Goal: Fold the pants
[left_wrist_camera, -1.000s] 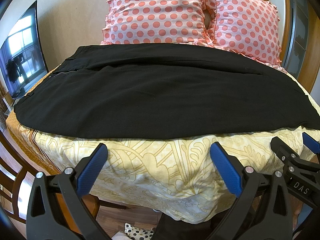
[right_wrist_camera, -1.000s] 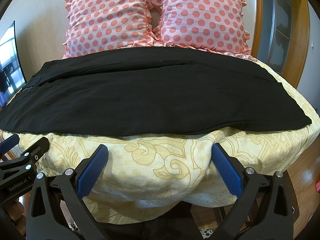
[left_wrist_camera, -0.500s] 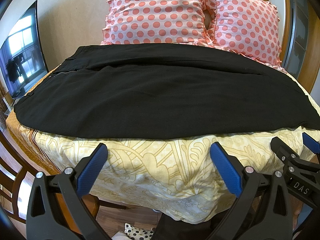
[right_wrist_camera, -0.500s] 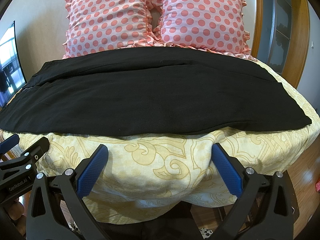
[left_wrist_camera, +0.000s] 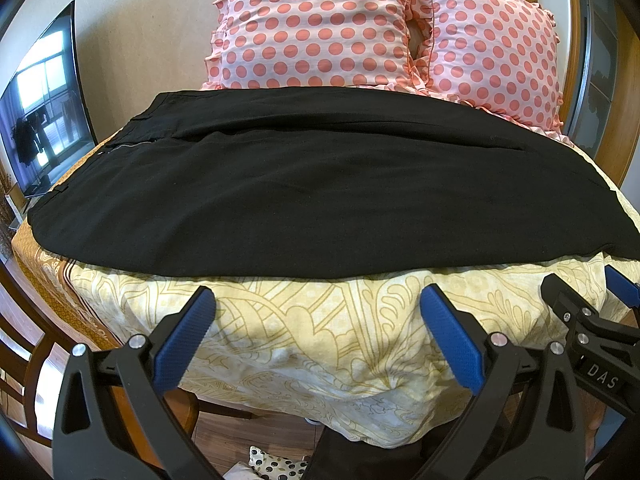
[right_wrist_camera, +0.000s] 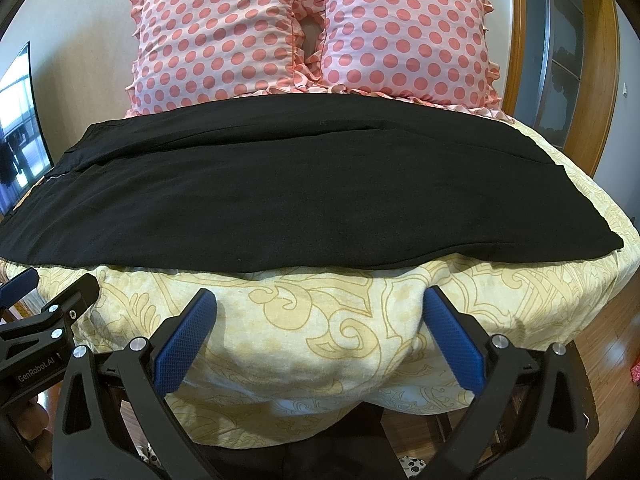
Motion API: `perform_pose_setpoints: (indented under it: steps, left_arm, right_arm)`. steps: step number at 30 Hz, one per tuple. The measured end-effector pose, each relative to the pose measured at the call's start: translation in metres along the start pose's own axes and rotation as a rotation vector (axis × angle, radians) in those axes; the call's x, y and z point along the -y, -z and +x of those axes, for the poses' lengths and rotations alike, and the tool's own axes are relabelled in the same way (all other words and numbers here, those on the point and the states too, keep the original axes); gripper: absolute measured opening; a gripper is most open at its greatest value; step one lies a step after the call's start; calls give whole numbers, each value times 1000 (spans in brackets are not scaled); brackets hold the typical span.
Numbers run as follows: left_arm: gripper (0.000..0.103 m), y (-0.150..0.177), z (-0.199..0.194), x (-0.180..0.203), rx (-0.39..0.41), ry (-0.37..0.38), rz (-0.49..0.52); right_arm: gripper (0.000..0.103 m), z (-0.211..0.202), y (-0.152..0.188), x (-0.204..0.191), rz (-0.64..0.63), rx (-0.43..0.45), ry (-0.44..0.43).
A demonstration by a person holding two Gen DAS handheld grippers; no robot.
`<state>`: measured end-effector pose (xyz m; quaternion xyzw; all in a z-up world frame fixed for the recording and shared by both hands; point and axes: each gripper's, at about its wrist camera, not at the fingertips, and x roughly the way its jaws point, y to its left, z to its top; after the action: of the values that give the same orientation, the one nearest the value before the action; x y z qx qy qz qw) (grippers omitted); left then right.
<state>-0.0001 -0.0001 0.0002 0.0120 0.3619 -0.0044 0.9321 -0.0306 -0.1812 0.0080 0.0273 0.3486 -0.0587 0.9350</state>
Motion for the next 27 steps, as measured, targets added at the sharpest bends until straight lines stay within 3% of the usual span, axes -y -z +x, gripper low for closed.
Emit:
perform_pose_setpoints:
  steps: [23, 27]
  left_arm:
    - [101, 0, 0, 0, -1, 0, 1]
    - [101, 0, 0, 0, 2, 5, 3]
  right_arm:
    - [102, 0, 0, -1, -1, -2, -2]
    - [102, 1, 1, 0, -29, -7, -38]
